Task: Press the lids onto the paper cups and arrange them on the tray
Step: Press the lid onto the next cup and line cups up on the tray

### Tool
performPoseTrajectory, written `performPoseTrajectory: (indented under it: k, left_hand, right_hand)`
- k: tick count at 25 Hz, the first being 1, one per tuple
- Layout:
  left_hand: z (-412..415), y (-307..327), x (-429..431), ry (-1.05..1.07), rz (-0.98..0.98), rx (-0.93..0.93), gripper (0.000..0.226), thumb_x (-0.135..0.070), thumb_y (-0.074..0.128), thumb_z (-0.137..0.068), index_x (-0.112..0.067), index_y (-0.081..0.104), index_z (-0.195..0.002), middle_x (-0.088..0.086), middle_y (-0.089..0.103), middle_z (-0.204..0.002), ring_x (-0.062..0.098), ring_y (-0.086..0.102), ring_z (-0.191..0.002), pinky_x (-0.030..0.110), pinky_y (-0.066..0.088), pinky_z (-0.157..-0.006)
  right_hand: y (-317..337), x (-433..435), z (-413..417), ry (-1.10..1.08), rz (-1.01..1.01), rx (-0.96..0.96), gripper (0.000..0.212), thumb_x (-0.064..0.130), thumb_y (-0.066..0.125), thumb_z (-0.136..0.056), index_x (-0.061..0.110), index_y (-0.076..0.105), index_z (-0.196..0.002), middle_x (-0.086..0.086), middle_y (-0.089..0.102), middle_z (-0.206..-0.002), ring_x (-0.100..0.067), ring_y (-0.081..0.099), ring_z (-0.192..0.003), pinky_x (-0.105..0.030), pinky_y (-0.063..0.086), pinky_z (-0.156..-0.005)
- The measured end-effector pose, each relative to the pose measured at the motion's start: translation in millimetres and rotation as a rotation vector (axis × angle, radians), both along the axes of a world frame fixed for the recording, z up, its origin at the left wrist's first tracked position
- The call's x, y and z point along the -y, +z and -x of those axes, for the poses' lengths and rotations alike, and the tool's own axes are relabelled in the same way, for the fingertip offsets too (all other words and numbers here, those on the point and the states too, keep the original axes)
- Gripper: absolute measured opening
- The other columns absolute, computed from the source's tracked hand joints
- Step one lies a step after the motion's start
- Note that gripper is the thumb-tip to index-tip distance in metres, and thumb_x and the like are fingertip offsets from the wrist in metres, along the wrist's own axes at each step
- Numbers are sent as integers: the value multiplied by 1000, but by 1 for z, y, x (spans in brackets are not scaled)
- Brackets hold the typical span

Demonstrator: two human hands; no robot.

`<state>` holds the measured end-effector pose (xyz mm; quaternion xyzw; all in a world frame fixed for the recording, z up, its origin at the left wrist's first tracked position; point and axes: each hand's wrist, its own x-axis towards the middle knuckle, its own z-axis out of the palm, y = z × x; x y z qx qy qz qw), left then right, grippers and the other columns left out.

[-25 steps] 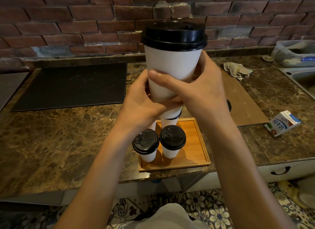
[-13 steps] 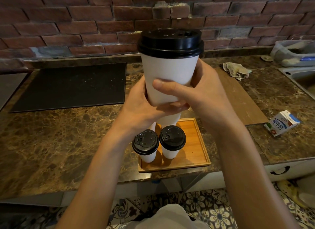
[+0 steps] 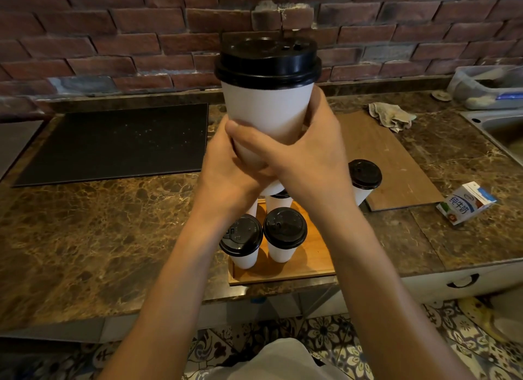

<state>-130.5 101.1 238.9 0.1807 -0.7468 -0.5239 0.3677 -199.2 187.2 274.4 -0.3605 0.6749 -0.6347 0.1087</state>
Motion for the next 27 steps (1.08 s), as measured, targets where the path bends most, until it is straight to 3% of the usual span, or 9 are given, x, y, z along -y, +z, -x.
performPoseTrajectory:
  k: [4,7,10,16,19,23,27]
  left_hand:
    - [-2,-3,0,-3,-15,6,64,-12,76,-72,-8,49,-129,-12,60,-111,-15,58,-101,1,46,-75]
    - [-2,-1,0,-19,2,11,63,-11,78,-69,-18,48,-124,-21,59,-103,-22,56,-95,-3,43,-70]
    - [-3,2,3,-39,-15,11,65,-11,82,-66,-28,46,-118,-21,61,-104,-18,58,-96,-1,45,-72]
    - [-2,4,5,-132,-51,22,78,-13,83,-63,-15,46,-132,-8,61,-119,-4,60,-109,7,49,-77]
    - [-5,5,2,-149,-52,19,75,-25,81,-59,-19,48,-126,-15,65,-109,-8,61,-103,5,49,-74]
    - [-10,8,-2,-134,-42,39,66,-33,81,-54,-36,49,-112,-36,64,-98,-14,59,-98,1,47,-68]
    - [-10,7,-4,-99,-25,24,63,-36,80,-54,-38,49,-109,-37,64,-97,-16,59,-98,1,47,-69]
  right_hand:
    - [-3,1,-4,-51,5,-5,79,43,86,-66,19,50,-132,6,61,-120,-9,57,-114,-36,55,-90]
    - [0,-1,0,-60,18,-15,75,42,87,-65,20,53,-128,9,63,-116,-3,60,-107,-31,57,-86]
    - [3,-3,4,-21,51,-9,75,40,88,-65,19,54,-128,9,64,-115,-1,61,-105,-27,58,-84]
    - [4,-9,15,70,58,-3,73,34,88,-66,18,54,-128,8,65,-116,-3,62,-106,-27,58,-84]
    - [1,-13,22,177,38,48,67,28,86,-68,18,56,-127,4,66,-116,-9,63,-108,-34,59,-86]
    - [3,-16,30,287,-29,65,57,27,83,-67,24,58,-119,9,68,-111,-3,64,-104,-22,56,-82]
    - [4,-15,29,296,-71,39,62,30,82,-69,24,55,-124,9,66,-114,-1,63,-105,-24,57,-85]
